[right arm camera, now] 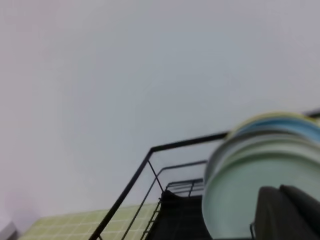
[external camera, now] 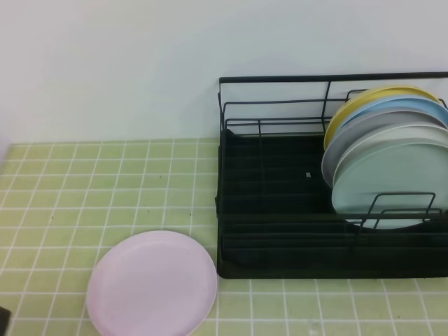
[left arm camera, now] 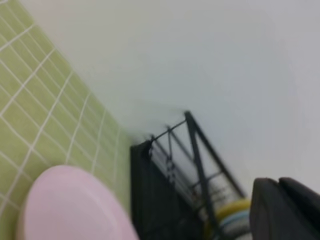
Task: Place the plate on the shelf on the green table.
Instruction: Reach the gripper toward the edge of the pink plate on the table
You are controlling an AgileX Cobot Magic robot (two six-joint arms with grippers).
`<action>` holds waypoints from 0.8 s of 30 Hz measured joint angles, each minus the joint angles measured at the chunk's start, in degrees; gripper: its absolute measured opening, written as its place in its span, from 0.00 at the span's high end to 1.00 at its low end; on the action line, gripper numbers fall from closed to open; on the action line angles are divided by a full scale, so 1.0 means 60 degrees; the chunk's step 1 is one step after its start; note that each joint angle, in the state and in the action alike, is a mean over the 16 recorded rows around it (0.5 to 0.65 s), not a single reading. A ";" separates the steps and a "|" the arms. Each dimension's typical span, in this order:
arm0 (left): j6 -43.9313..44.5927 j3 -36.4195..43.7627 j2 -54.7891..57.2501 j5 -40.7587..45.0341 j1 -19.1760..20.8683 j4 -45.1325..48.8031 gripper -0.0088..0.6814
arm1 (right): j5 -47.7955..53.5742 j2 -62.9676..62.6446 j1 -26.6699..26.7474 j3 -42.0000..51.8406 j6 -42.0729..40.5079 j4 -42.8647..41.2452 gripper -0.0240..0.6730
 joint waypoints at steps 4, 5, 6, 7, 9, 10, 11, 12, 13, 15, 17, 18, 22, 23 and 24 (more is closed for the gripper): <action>0.0931 -0.0059 0.0024 0.0614 0.0000 -0.0095 0.99 | 0.1140 0.0139 0.0000 -0.0715 -0.1079 -0.0144 0.97; 0.1177 -0.0090 0.0050 0.0764 0.0000 -0.0109 0.99 | 0.1390 0.0223 0.0000 -0.0882 -0.1325 -0.0197 0.97; 0.1420 -0.0130 0.0087 0.0913 0.0000 -0.0115 0.99 | 0.1636 0.0325 0.0000 -0.1046 -0.1557 -0.0252 0.97; 0.1662 -0.0181 0.0135 0.1067 0.0000 -0.0118 0.99 | 0.1874 0.0457 -0.0001 -0.1206 -0.1766 -0.0311 0.97; 0.2141 -0.0323 0.0267 0.1388 0.0000 -0.0106 0.99 | 0.2321 0.0738 -0.0001 -0.1521 -0.2112 -0.0445 0.97; 0.2362 -0.0418 0.0357 0.1551 0.0000 -0.0088 0.99 | 0.2545 0.0905 -0.0001 -0.1676 -0.2281 -0.0519 0.97; 0.2565 -0.0529 0.0462 0.1710 0.0000 -0.0058 0.99 | 0.2760 0.1092 -0.0001 -0.1837 -0.2436 -0.0594 0.97; 0.2738 -0.0657 0.0588 0.1859 0.0000 -0.0008 0.99 | 0.2944 0.1297 -0.0001 -0.1980 -0.2558 -0.0673 0.97; 0.2882 -0.0801 0.0738 0.1999 0.0000 0.0067 0.99 | 0.3135 0.1518 -0.0001 -0.2129 -0.2681 -0.0746 0.97; 0.3124 -0.1131 0.1103 0.2267 0.0000 0.0307 0.99 | 0.3413 0.2009 -0.0001 -0.2396 -0.2890 -0.0876 0.97; 0.3334 -0.1513 0.1569 0.2558 0.0000 0.0689 0.99 | 0.3618 0.2547 -0.0001 -0.2634 -0.3098 -0.0961 0.97; 0.3425 -0.1716 0.1838 0.2710 0.0000 0.0923 0.99 | 0.3698 0.2829 -0.0001 -0.2749 -0.3201 -0.0989 0.97; 0.3683 -0.2565 0.3055 0.3284 0.0000 0.2020 0.99 | 0.3904 0.3820 -0.0001 -0.3087 -0.3454 -0.0921 0.97; 0.3729 -0.2776 0.3380 0.3401 0.0000 0.2311 0.99 | 0.3938 0.4022 -0.0001 -0.3142 -0.3457 -0.0881 0.97; 0.3763 -0.2983 0.3715 0.3507 0.0000 0.2606 0.99 | 0.3971 0.4228 -0.0001 -0.3185 -0.3450 -0.0833 0.97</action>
